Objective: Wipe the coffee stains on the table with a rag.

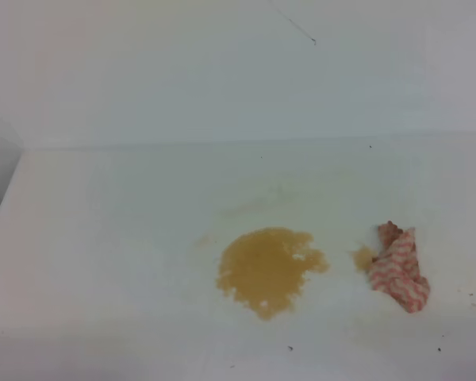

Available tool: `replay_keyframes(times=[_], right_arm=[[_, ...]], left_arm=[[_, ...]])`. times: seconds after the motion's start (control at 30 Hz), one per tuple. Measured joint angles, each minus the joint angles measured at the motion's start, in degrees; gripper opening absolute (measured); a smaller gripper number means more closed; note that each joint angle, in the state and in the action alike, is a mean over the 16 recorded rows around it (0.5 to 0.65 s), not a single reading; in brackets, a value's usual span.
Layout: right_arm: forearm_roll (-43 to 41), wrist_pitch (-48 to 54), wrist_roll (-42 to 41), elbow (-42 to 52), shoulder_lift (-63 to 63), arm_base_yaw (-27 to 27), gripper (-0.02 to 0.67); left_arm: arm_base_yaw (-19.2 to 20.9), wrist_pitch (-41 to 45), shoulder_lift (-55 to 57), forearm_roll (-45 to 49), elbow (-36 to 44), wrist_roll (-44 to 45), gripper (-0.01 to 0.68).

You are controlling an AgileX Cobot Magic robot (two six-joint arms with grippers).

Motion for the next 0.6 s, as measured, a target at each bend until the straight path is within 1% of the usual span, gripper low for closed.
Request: replay_keyframes(times=[0.27,0.6], right_arm=[[0.38,-0.45,0.10,0.00,0.00,0.00,-0.002],[2.77,-5.73,1.54,0.00,0.00,0.00,-0.002]], left_arm=[[0.00,-0.06,-0.09,0.00,0.15,0.00,-0.003],[0.00,-0.06,-0.09,0.00,0.15,0.00,-0.003]])
